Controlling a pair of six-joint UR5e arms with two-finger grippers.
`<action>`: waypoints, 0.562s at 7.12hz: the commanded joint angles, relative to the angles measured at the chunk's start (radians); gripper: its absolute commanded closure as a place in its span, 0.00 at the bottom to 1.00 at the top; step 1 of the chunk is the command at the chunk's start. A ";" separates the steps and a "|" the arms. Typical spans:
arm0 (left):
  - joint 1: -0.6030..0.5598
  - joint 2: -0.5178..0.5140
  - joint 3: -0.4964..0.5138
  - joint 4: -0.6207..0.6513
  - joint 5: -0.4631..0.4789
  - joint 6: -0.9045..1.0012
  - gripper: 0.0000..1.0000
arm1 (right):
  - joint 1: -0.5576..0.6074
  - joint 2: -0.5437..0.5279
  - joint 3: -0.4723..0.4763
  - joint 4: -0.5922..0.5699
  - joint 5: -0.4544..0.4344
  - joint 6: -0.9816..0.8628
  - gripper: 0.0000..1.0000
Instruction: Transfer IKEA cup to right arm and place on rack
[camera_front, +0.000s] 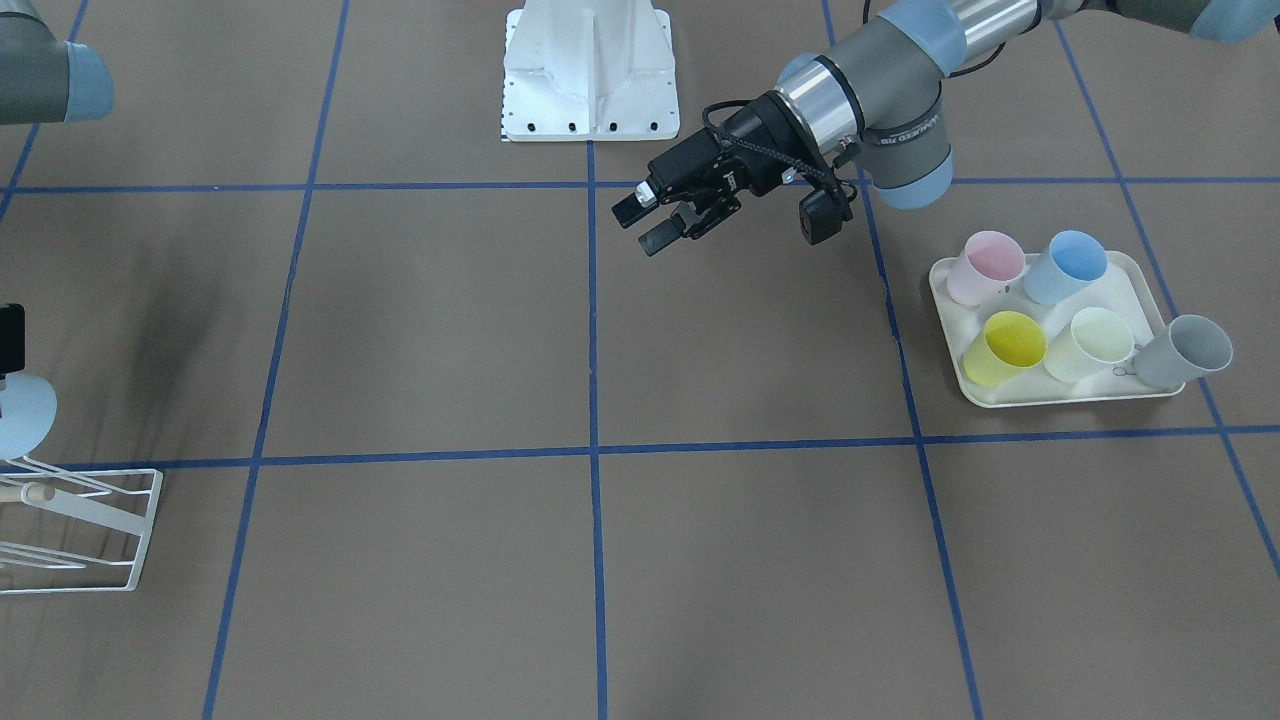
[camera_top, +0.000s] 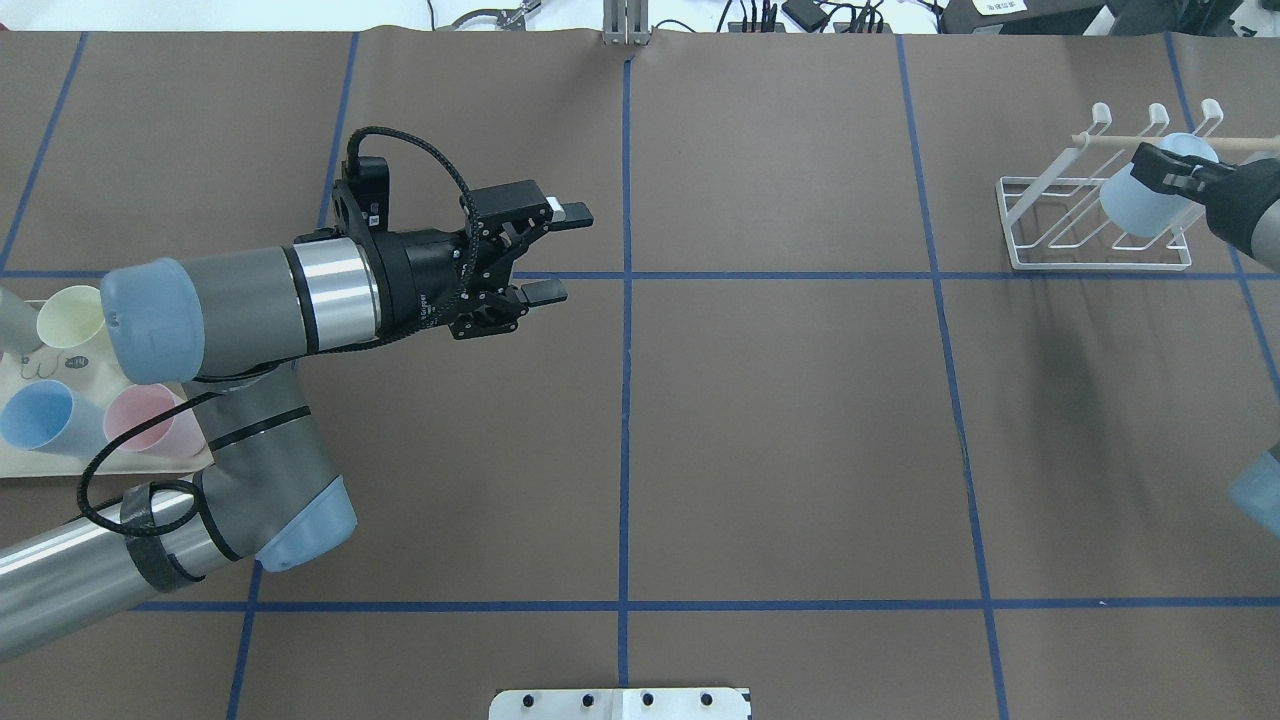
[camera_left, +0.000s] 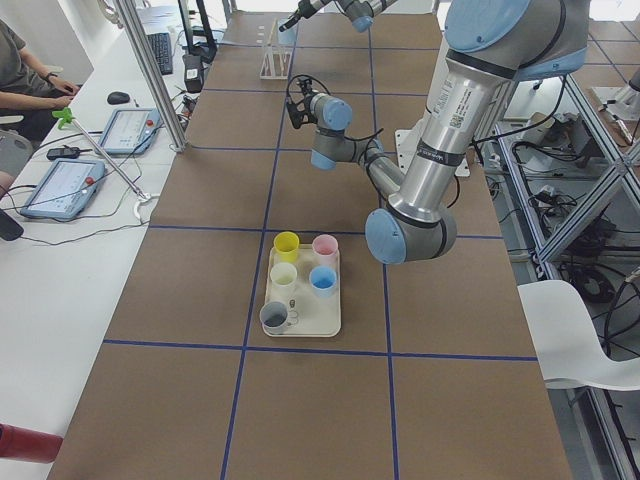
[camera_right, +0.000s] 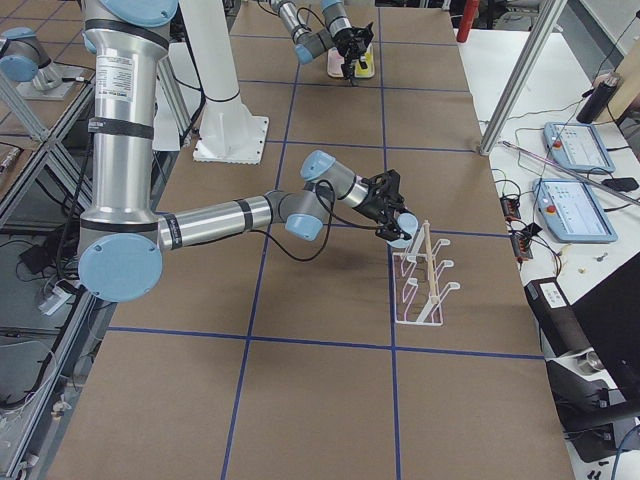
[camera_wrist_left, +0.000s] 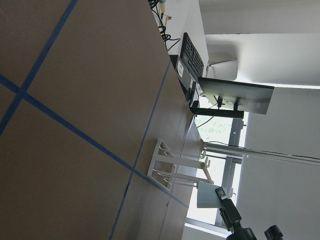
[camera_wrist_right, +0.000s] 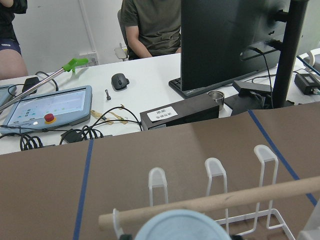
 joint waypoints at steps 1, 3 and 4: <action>0.000 -0.002 -0.003 0.000 0.000 0.000 0.01 | -0.002 0.023 -0.048 0.005 -0.024 0.000 1.00; 0.000 0.000 -0.007 0.000 0.000 0.000 0.01 | -0.002 0.031 -0.054 0.008 -0.023 0.001 1.00; 0.000 -0.002 -0.009 0.002 0.000 0.000 0.01 | -0.005 0.033 -0.056 0.010 -0.020 0.001 1.00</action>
